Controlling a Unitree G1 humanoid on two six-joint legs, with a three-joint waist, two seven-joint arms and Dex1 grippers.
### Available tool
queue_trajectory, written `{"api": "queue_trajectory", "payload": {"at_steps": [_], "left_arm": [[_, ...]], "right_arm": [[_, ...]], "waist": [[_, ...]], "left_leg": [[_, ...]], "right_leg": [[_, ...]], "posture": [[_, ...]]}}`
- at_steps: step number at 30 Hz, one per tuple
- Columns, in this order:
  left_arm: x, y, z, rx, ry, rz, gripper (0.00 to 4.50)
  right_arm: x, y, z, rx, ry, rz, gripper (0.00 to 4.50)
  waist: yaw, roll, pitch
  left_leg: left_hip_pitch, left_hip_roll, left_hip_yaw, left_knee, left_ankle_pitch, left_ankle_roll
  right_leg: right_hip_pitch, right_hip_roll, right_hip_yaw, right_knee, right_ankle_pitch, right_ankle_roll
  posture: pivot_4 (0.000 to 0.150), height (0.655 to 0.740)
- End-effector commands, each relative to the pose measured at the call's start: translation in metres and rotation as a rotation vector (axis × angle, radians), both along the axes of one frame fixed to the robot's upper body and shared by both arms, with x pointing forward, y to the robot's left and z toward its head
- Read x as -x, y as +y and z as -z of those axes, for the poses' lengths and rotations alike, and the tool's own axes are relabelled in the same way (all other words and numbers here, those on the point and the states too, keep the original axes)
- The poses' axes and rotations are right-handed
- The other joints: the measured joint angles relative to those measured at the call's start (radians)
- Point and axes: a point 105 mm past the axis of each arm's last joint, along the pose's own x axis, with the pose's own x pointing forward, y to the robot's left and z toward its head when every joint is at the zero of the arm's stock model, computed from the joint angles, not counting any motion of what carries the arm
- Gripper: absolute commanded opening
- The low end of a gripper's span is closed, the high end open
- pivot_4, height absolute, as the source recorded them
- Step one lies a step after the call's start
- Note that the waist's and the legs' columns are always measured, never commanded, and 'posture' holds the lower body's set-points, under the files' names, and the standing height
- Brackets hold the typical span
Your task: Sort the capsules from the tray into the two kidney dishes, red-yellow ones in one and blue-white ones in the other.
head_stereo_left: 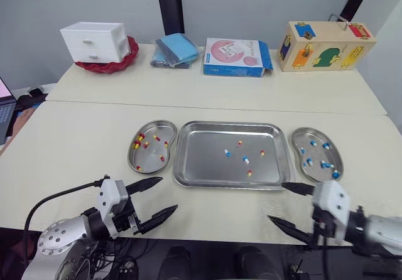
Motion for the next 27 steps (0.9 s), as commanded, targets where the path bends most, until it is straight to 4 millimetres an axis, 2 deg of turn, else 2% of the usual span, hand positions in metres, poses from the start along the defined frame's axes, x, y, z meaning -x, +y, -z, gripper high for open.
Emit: {"api": "queue_trajectory", "payload": {"at_steps": [1, 3, 10, 13, 16, 20, 27], "left_arm": [[-0.004, -0.005, -0.006, 0.003, -0.048, 0.009, 4.5], [-0.005, -0.007, -0.007, 0.007, -0.053, 0.012, 4.5], [-0.006, -0.011, -0.007, 0.013, -0.055, 0.017, 4.5], [-0.006, -0.013, -0.007, 0.014, -0.057, 0.021, 4.5], [-0.007, -0.015, -0.007, 0.015, -0.059, 0.024, 4.5], [-0.009, -0.016, -0.009, 0.014, -0.065, 0.023, 4.5], [-0.01, -0.017, -0.012, 0.014, -0.073, 0.014, 4.5]], "right_arm": [[-0.014, 0.018, -0.002, -0.014, -0.051, -0.001, 3.63], [-0.026, 0.029, -0.005, -0.029, -0.07, 0.002, 2.99], [-0.069, 0.055, -0.01, 0.024, -0.127, 0.073, 2.99], [-0.093, 0.068, -0.006, 0.074, -0.099, 0.142, 2.99], [-0.109, 0.083, -0.004, 0.087, -0.064, 0.169, 2.99], [-0.12, 0.091, 0.001, 0.107, -0.04, 0.193, 2.99], [-0.125, 0.093, 0.009, 0.117, -0.017, 0.223, 2.99]], "waist": [[-0.001, 0.0, 0.0], [-0.002, 0.0, 0.0], [-0.002, 0.0, 0.0], [-0.004, 0.0, 0.0], [-0.006, 0.0, 0.0], [-0.002, 0.0, 0.0], [-0.01, 0.0, 0.0]], "left_leg": [[0.0, 0.0, 0.0, 0.0, 0.0, 0.0], [0.0, 0.0, 0.0, 0.0, 0.0, 0.0], [-0.001, 0.0, -0.001, 0.0, 0.0, 0.0], [-0.002, 0.0, -0.001, 0.0, 0.0, 0.0], [-0.003, 0.0, -0.001, 0.0, 0.0, 0.0], [-0.01, 0.0, -0.001, 0.0, 0.0, 0.0], [-0.01, 0.0, -0.001, 0.0, 0.0, 0.0]], "right_leg": [[0.0, 0.0, 0.0, 0.0, 0.0, 0.0], [0.0, 0.0, 0.0, 0.0, 0.0, 0.0], [-0.002, 0.0, -0.001, 0.001, 0.0, 0.0], [-0.003, 0.0, -0.001, 0.002, 0.0, -0.001], [-0.005, 0.0, -0.001, 0.003, 0.001, -0.001], [-0.015, 0.0, -0.002, 0.009, 0.0, -0.002], [-0.017, 0.0, -0.001, 0.013, 0.0, -0.002]], "posture": [[0.15, 0.74], [0.15, 0.74], [0.15, 0.74], [0.15, 0.74], [0.15, 0.74], [0.15, 0.74], [0.15, 0.74]]}}
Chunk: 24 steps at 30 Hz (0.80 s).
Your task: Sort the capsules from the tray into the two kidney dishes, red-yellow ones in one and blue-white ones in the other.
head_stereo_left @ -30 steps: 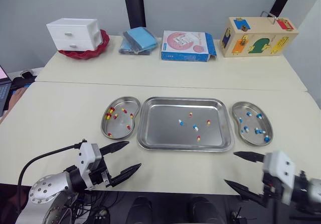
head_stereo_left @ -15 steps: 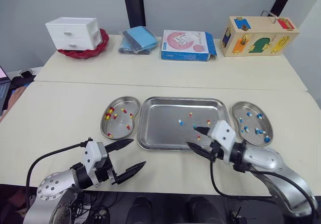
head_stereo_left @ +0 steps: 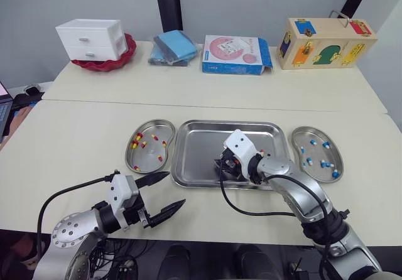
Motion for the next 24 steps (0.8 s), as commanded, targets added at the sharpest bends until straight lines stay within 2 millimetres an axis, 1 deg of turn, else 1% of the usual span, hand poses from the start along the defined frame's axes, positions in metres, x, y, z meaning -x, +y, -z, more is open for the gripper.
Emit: {"api": "queue_trajectory", "payload": {"at_steps": [1, 6, 7, 8, 10, 14, 15, 19, 24], "left_arm": [[0.002, -0.006, -0.009, 0.005, -0.039, 0.017, 4.5], [0.003, -0.008, -0.009, 0.008, -0.039, 0.014, 4.5], [0.003, -0.008, -0.009, 0.008, -0.039, 0.014, 4.5], [0.002, -0.008, -0.01, 0.008, -0.04, 0.014, 4.5], [0.002, -0.008, -0.01, 0.007, -0.04, 0.014, 4.5], [0.001, -0.008, -0.01, 0.005, -0.044, 0.011, 4.5], [0.001, -0.008, -0.009, 0.005, -0.044, 0.011, 4.5], [0.001, -0.008, -0.009, 0.009, -0.044, 0.011, 4.5], [0.002, -0.011, -0.01, 0.029, -0.026, 0.043, 4.5]], "right_arm": [[-0.002, 0.001, -0.01, -0.011, -0.039, 0.005, 2.99], [-0.002, 0.0, -0.001, -0.003, -0.005, 0.009, 2.99], [-0.003, 0.0, 0.0, 0.0, -0.002, 0.013, 2.66], [-0.004, -0.001, 0.001, 0.002, -0.001, 0.016, 2.57], [-0.005, -0.001, 0.001, 0.004, -0.003, 0.017, 2.2], [-0.007, 0.001, 0.003, 0.021, -0.009, 0.005, 1.15], [-0.007, 0.001, 0.003, 0.026, -0.011, 0.003, 0.95], [-0.008, 0.004, -0.003, 0.044, -0.056, -0.027, 0.01], [0.001, 0.005, -0.026, 0.0, -0.132, -0.075, 0.01]], "waist": [[-0.003, 0.0, 0.0], [-0.004, 0.0, 0.0], [-0.005, 0.0, 0.0], [-0.006, 0.0, 0.0], [-0.007, 0.0, 0.0], [-0.01, 0.0, 0.0], [-0.012, 0.0, 0.0], [-0.015, 0.0, 0.0], [-0.014, 0.0, 0.0]], "left_leg": [[0.0, 0.0, 0.0, 0.0, 0.0, 0.0], [0.0, 0.0, 0.0, 0.0, 0.0, 0.0], [0.0, 0.0, 0.0, 0.0, 0.0, 0.0], [0.001, 0.0, 0.0, 0.0, 0.0, 0.0], [0.001, 0.0, 0.0, 0.0, 0.0, 0.0], [0.001, 0.0, 0.0, 0.0, 0.0, 0.0], [0.001, 0.0, 0.0, 0.0, 0.0, 0.0], [0.001, 0.0, 0.0, 0.0, 0.0, 0.0], [0.001, 0.0, 0.0, 0.0, 0.0, 0.0]], "right_leg": [[0.0, 0.0, 0.0, 0.001, 0.0, 0.0], [0.0, 0.0, 0.0, 0.001, 0.0, 0.0], [0.0, 0.0, 0.0, 0.001, 0.0, 0.0], [0.0, 0.0, 0.0, 0.001, 0.0, 0.0], [0.0, 0.0, 0.0, 0.001, 0.0, 0.0], [0.0, 0.0, 0.0, 0.002, 0.0, 0.0], [0.0, 0.0, 0.0, 0.002, 0.0, 0.0], [0.0, 0.0, 0.0, 0.002, 0.0, 0.0], [0.0, 0.0, 0.0, 0.002, 0.0, 0.0]], "posture": [[0.15, 0.74], [0.15, 0.74], [0.15, 0.74], [0.15, 0.74], [0.15, 0.74], [0.15, 0.74], [0.15, 0.74], [0.15, 0.74], [0.15, 0.74]]}}
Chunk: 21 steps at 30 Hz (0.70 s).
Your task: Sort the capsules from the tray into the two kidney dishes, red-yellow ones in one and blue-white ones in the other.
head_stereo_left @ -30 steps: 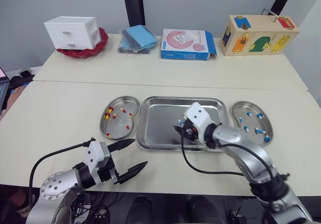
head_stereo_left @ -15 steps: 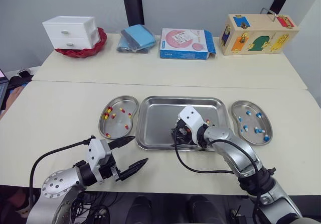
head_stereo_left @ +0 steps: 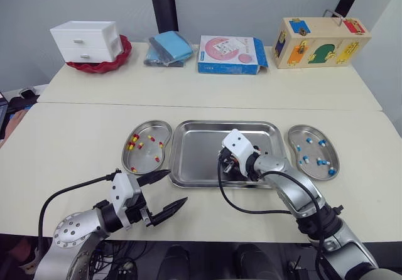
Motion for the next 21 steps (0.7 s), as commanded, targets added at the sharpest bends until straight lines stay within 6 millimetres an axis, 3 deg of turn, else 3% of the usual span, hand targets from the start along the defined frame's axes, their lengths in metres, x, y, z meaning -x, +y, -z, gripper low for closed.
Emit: {"api": "queue_trajectory", "payload": {"at_steps": [1, 9, 13, 19, 21], "left_arm": [[0.003, -0.007, -0.005, 0.022, -0.005, 0.052, 4.5], [0.011, -0.009, -0.009, 0.03, -0.042, 0.189, 4.5], [0.011, -0.011, -0.015, 0.069, -0.093, 0.233, 4.5], [0.009, -0.012, -0.017, 0.095, -0.131, 0.258, 4.5], [0.006, -0.01, -0.018, 0.104, -0.139, 0.263, 4.5]], "right_arm": [[0.012, 0.003, -0.032, -0.068, -0.102, -0.06, 0.01], [0.049, -0.039, -0.054, -0.175, -0.125, -0.071, 0.01], [0.068, -0.081, -0.059, -0.236, -0.121, 0.004, 0.01], [0.075, -0.129, -0.06, -0.258, -0.171, 0.202, 0.01], [0.076, -0.153, -0.056, -0.266, -0.18, 0.314, 0.01]], "waist": [[0.001, 0.0, 0.0], [0.004, 0.0, 0.0], [0.01, 0.0, 0.0], [0.004, 0.0, 0.0], [0.005, 0.0, 0.0]], "left_leg": [[0.0, 0.0, 0.0, 0.0, 0.0, 0.0], [0.0, 0.0, 0.0, 0.0, 0.0, 0.0], [-0.001, 0.0, 0.0, 0.0, 0.0, 0.0], [0.001, 0.0, 0.001, 0.0, 0.0, 0.0], [0.0, 0.0, 0.001, 0.0, 0.0, 0.0]], "right_leg": [[0.0, 0.0, 0.0, 0.0, 0.0, 0.0], [0.0, 0.0, 0.0, -0.001, 0.0, 0.0], [0.001, 0.0, 0.0, -0.001, 0.0, 0.0], [0.001, 0.0, 0.001, 0.0, 0.0, 0.0], [0.001, 0.0, 0.001, 0.0, 0.0, 0.0]], "posture": [[0.15, 0.74], [0.15, 0.74], [0.15, 0.74], [0.15, 0.74], [0.15, 0.74]]}}
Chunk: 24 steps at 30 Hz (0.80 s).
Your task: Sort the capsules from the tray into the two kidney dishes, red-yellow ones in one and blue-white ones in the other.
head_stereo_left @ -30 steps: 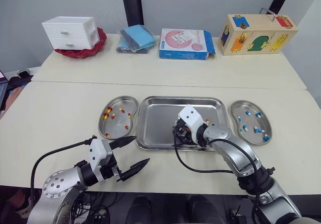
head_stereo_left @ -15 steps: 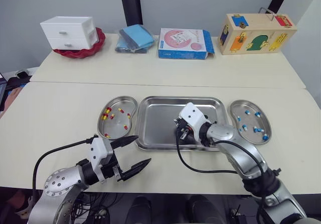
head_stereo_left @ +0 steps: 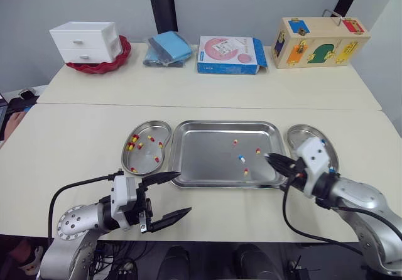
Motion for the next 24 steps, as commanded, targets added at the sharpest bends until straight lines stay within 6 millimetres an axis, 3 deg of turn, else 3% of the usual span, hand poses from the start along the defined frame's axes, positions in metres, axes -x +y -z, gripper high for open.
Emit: {"api": "queue_trajectory", "payload": {"at_steps": [1, 8, 19, 21, 24], "left_arm": [[-0.002, 0.002, -0.006, 0.033, -0.035, 0.017, 4.5], [-0.003, -0.004, -0.005, 0.04, -0.044, 0.037, 4.5], [-0.003, -0.016, -0.013, 0.06, -0.056, 0.034, 4.5], [-0.003, -0.016, -0.014, 0.063, -0.059, 0.03, 4.5], [-0.004, -0.017, -0.016, 0.069, -0.058, 0.023, 4.5]], "right_arm": [[0.003, -0.033, -0.011, -0.005, -0.069, 0.142, 0.01], [-0.003, -0.075, -0.004, -0.019, -0.078, 0.332, 0.01], [-0.009, -0.094, 0.014, -0.04, -0.058, 0.414, 0.01], [-0.009, -0.094, 0.013, -0.04, -0.068, 0.42, 0.71], [-0.009, -0.091, 0.008, -0.041, -0.084, 0.421, 1.32]], "waist": [[0.0, 0.0, 0.0], [-0.003, 0.0, 0.0], [-0.002, 0.0, 0.0], [-0.002, 0.0, 0.0], [-0.002, 0.0, 0.0]], "left_leg": [[0.0, 0.0, 0.0, 0.0, 0.0, 0.0], [0.001, 0.0, 0.001, 0.0, 0.0, 0.0], [0.0, 0.0, 0.001, 0.0, 0.0, 0.0], [0.001, 0.0, 0.001, 0.0, 0.0, 0.0], [0.0, 0.0, 0.001, 0.0, 0.0, 0.0]], "right_leg": [[0.0, 0.0, 0.0, 0.0, 0.0, 0.0], [0.0, 0.0, 0.001, 0.0, 0.0, 0.0], [0.001, 0.0, 0.001, 0.0, 0.0, 0.0], [0.001, 0.0, 0.001, 0.0, 0.0, 0.0], [0.001, 0.0, 0.001, 0.0, 0.0, 0.0]], "posture": [[0.15, 0.74], [0.15, 0.74], [0.15, 0.74], [0.15, 0.74], [0.15, 0.74]]}}
